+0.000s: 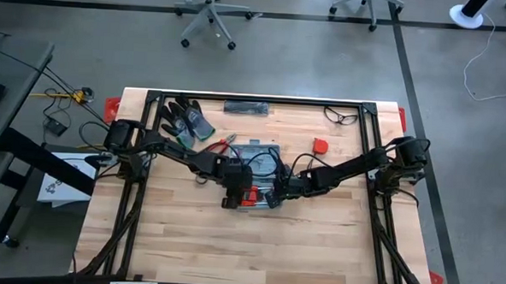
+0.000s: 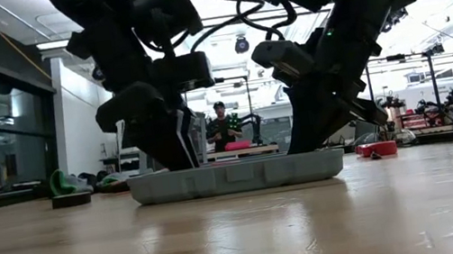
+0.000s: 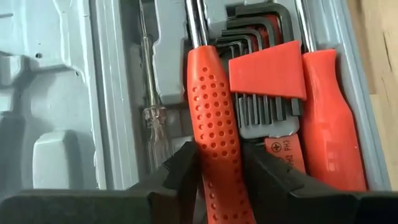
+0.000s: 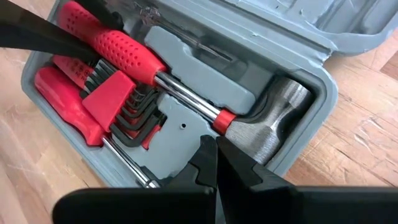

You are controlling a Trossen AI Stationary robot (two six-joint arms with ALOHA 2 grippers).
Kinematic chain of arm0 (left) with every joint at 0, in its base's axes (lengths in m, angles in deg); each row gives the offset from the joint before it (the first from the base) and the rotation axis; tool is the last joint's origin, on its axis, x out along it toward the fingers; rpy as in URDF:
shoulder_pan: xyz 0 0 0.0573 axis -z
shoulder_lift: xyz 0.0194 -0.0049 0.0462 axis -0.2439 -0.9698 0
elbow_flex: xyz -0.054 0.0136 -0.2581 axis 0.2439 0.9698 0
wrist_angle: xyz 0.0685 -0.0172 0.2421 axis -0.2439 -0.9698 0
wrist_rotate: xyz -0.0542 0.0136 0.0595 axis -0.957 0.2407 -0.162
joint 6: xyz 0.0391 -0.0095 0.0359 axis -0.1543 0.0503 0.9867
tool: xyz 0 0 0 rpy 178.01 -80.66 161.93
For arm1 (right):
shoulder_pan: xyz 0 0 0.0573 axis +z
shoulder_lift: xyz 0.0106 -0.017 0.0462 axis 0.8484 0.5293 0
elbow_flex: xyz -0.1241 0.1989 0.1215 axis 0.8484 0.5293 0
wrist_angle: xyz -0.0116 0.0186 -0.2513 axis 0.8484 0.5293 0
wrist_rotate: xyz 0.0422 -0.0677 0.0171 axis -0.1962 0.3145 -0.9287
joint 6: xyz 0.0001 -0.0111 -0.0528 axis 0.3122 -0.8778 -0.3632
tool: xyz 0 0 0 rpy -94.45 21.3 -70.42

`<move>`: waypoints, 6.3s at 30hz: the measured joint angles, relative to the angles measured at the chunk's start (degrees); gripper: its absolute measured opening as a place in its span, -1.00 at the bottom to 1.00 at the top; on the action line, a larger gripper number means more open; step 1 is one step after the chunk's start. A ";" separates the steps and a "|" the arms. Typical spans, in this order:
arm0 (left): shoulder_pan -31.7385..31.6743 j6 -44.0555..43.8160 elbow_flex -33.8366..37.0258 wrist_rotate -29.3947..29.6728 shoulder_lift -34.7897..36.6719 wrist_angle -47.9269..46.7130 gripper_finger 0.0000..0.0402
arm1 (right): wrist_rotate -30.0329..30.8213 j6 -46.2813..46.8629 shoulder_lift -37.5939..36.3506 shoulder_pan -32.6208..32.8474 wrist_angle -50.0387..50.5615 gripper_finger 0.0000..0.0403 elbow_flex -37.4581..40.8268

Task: Prefit tool cases
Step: Remove the hammer from the gray prefit tool case

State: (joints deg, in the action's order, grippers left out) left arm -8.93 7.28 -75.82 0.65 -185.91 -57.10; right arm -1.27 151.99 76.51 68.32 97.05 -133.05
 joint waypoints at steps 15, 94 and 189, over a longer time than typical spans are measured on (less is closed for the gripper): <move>0.06 -9.89 -1.61 -3.20 4.53 -2.64 -0.94 | 5.29 -0.32 -9.23 2.29 1.66 -1.00 0.26; 0.11 -5.30 -3.04 -6.90 8.81 -4.77 -0.72 | 1.70 3.15 -0.24 3.79 -1.81 -1.00 -0.15; -9.73 -2.78 -3.26 -37.53 -2.95 -2.86 -1.00 | 2.06 2.25 0.63 0.18 -7.51 -0.90 -0.15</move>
State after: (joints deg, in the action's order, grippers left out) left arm -18.66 4.50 -79.08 -36.88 -188.86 -59.96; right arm 0.79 154.24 77.14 68.50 89.54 -133.20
